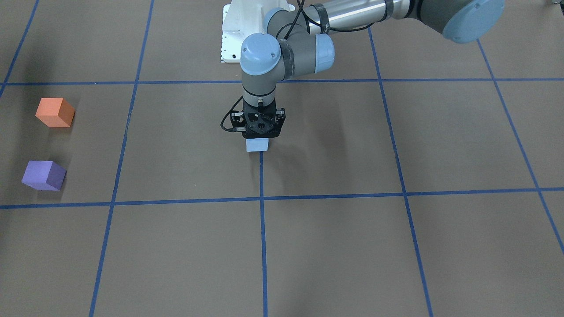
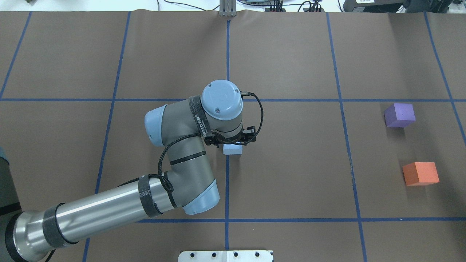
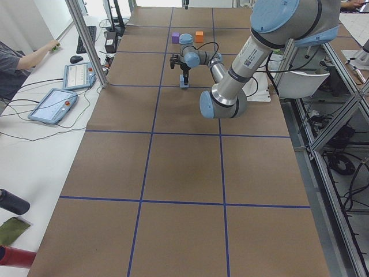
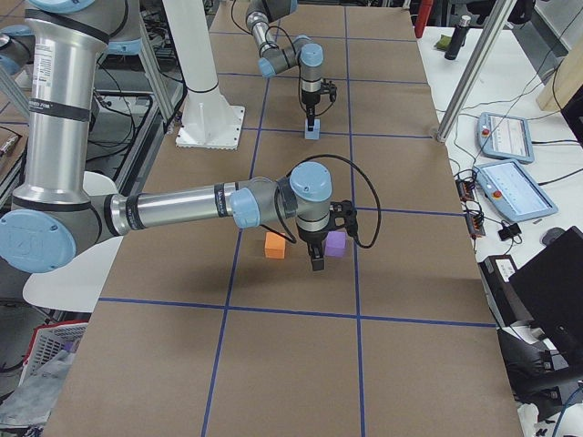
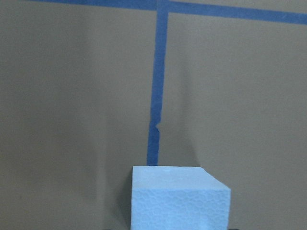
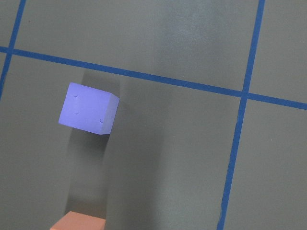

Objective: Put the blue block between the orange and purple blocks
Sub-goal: 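Set the cube down at center and withdraw the left arm while the right arm approaches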

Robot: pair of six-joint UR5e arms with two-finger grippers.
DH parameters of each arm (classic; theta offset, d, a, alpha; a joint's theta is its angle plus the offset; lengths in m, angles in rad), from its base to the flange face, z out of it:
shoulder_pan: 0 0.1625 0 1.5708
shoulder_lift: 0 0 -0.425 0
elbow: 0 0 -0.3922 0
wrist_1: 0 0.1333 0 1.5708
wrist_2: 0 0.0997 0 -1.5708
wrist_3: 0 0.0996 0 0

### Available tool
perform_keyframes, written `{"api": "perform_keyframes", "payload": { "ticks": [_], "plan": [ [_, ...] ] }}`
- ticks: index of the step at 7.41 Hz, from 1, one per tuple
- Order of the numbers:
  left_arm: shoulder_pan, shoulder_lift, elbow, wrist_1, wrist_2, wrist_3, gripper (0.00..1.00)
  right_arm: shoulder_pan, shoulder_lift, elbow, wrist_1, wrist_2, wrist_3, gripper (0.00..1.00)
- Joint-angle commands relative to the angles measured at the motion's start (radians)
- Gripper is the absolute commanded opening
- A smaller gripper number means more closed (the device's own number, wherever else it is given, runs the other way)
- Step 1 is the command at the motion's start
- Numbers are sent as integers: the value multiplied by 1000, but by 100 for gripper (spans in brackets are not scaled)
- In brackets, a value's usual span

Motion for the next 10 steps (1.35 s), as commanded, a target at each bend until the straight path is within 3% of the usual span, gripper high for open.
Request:
{"api": "perform_keyframes", "payload": {
  "ticks": [1,3,5,7,8,9,10],
  "plan": [
    [-82,49,-157,88,-92,78,100,-29,16,30,3,21,89,100],
    [-209,226,-357,184,-186,275,100,-168,83,113,26,7,353,100],
    [-353,453,-461,186,-253,505,100,-355,222,152,26,-78,650,100],
    [-508,616,-476,187,-272,822,100,-637,414,147,6,-270,993,100],
    [-606,692,-469,186,-317,989,100,-778,521,130,-78,-382,1087,100],
    [-721,757,-445,187,-367,1182,100,-852,683,44,-173,-472,1140,100],
    [-827,799,-384,187,-429,1353,100,-889,795,-62,-187,-502,1180,100]
  ]
}}
